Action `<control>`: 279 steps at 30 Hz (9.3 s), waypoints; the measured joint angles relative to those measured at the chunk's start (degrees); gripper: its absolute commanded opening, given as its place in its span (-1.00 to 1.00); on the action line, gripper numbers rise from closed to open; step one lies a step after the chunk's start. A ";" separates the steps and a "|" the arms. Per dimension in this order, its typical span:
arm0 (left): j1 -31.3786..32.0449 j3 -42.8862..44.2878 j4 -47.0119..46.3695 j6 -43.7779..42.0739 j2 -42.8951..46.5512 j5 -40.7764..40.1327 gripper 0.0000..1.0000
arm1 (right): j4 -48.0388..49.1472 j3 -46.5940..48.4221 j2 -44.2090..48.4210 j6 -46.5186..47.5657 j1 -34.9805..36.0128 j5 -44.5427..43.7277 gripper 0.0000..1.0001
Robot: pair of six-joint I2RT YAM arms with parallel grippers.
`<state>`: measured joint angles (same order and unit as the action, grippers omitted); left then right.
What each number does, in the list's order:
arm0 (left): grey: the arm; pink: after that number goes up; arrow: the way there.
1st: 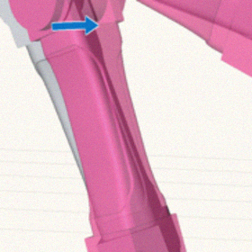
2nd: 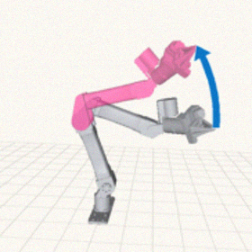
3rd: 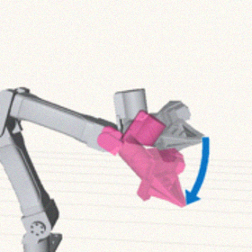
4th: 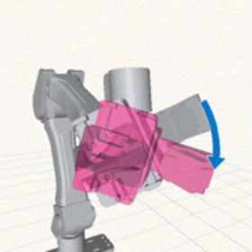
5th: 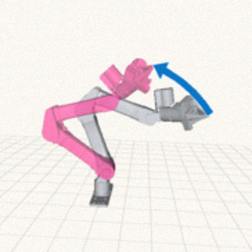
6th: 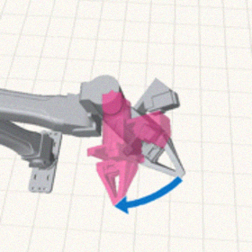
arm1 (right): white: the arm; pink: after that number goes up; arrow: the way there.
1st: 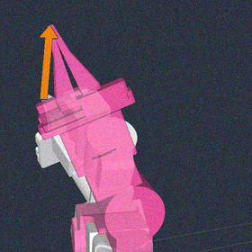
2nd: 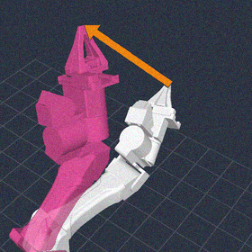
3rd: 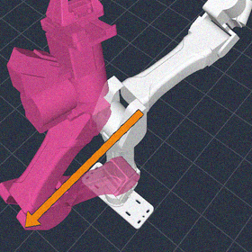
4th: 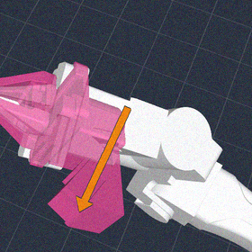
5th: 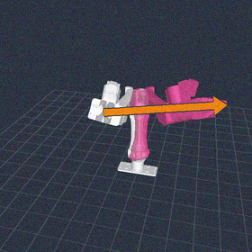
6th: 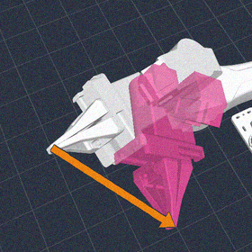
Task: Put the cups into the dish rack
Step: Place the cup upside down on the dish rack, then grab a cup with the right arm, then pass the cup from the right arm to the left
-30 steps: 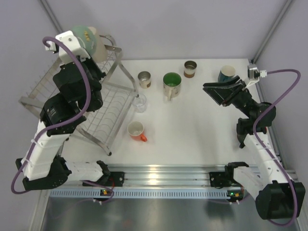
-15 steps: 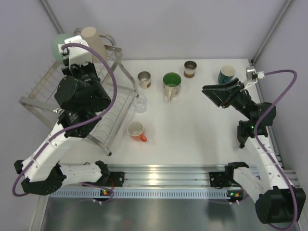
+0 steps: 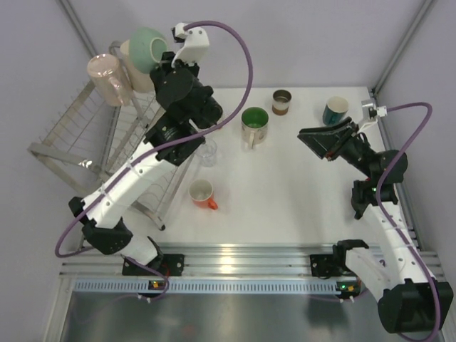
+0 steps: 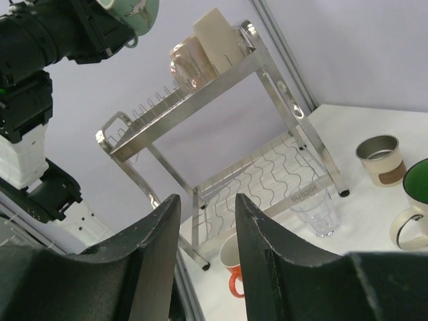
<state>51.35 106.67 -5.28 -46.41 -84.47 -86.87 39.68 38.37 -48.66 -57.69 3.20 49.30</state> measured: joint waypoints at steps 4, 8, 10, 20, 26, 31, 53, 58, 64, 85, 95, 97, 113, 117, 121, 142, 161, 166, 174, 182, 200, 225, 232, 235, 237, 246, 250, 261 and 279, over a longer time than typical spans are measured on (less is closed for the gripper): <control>0.00 6.69 5.09 0.74 -5.27 0.46 -1.00 | -1.14 0.02 0.50 1.27 0.00 -0.11 -0.22; 0.35 8.74 7.58 3.23 -6.05 1.66 -1.00 | -2.86 0.33 0.70 2.29 0.00 -0.13 -0.22; 0.81 10.01 9.68 6.62 -6.01 3.76 -1.00 | -3.17 0.48 0.70 2.67 0.00 -0.15 -0.22; 0.04 27.39 42.10 39.36 -7.23 29.55 -1.00 | -5.81 2.16 0.74 3.98 0.00 -0.17 -0.22; -5.42 26.97 54.69 51.56 -9.22 32.76 -1.00 | -8.28 2.25 1.60 5.25 0.00 -0.39 -0.22; -6.51 22.38 59.21 55.45 -8.74 32.13 -1.00 | -10.25 2.25 3.08 6.43 0.00 -0.59 -0.22; -13.75 14.84 66.12 63.04 2.97 31.32 -1.00 | -16.96 2.58 5.46 9.77 0.00 -0.59 -0.22; -13.81 14.84 67.25 62.84 3.02 28.74 -1.00 | -18.36 3.02 5.55 10.58 0.00 -0.59 -0.22; -18.36 14.34 69.44 62.86 4.50 28.74 -1.00 | -20.17 3.02 5.53 11.32 0.00 -0.59 -0.21; -27.96 8.68 76.94 69.61 10.95 33.46 -1.00 | -25.14 3.43 5.07 12.83 0.00 -0.61 -0.21; -32.72 5.92 79.03 71.82 10.95 38.49 -1.00 | -27.36 3.43 5.05 14.49 0.00 -0.61 -0.20; -34.01 5.75 79.01 71.82 10.95 39.56 -1.00 | -27.36 3.43 5.03 14.64 0.00 -0.61 -0.20; -41.97 1.20 78.68 71.23 10.80 47.10 -1.00 | -29.35 4.11 3.76 16.11 0.04 -0.90 -0.18; -42.56 1.20 78.55 70.71 10.12 48.81 -1.00 | -30.10 4.11 3.76 16.61 0.04 -1.31 -0.17; -43.06 1.20 78.01 70.27 8.90 49.57 -1.00 | -30.49 4.11 3.74 17.07 0.04 -1.57 -0.17; -43.08 1.29 76.81 69.51 8.44 48.76 -0.19 | -31.23 4.11 3.10 17.68 0.04 -2.29 -0.14; -43.06 18.60 65.07 63.21 6.16 66.27 0.97 | -34.49 5.66 -0.13 18.64 0.04 -7.72 -0.14; -41.75 18.38 59.63 63.14 3.28 79.65 0.97 | -38.47 9.53 -3.30 19.69 0.07 -12.26 -0.14; -25.86 12.79 52.57 59.45 -0.07 86.55 0.97 | -44.85 18.60 -10.88 20.92 0.50 -24.09 -0.17; -16.04 -0.26 46.31 58.69 1.55 93.70 0.97 | -51.23 37.24 -29.35 27.08 4.59 -37.03 -0.14; -15.30 -22.97 28.11 63.28 19.71 99.16 0.97 | -55.98 63.34 -72.43 34.49 8.11 -52.48 -0.04; -15.30 -25.05 25.40 63.84 19.47 102.29 0.85 | -48.70 74.27 -88.02 24.61 8.70 -55.71 -0.81; -15.30 -22.60 26.12 66.31 17.81 102.03 0.78 | -48.65 74.07 -87.45 26.32 8.66 -54.73 -1.00; -15.30 -18.49 26.69 68.61 16.06 101.22 0.76 | -47.98 71.69 -84.17 26.80 7.96 -52.63 -1.00; -15.30 -15.85 26.77 70.60 14.84 100.78 0.77 | -46.90 68.41 -79.60 26.67 7.48 -50.45 -1.00; -15.30 -3.30 27.41 81.94 6.95 104.48 0.81 | -17.42 39.78 -41.40 18.49 0.94 -34.34 -1.00; -15.30 -1.99 25.31 87.21 5.18 108.15 0.86 | 5.35 27.87 -29.16 10.19 0.70 -27.61 -1.00; -15.30 -9.60 6.54 102.92 4.72 117.77 0.94 | 25.40 20.09 -24.81 -4.20 3.10 -21.33 -1.00; -15.30 -14.45 -3.34 109.33 4.72 120.28 0.97 | 26.40 20.11 -22.45 -2.89 12.61 -22.10 -1.00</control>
<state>36.05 92.23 -8.62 62.92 -79.75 33.41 66.08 58.48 -71.11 -60.58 15.81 27.20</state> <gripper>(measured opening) 0.985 0.118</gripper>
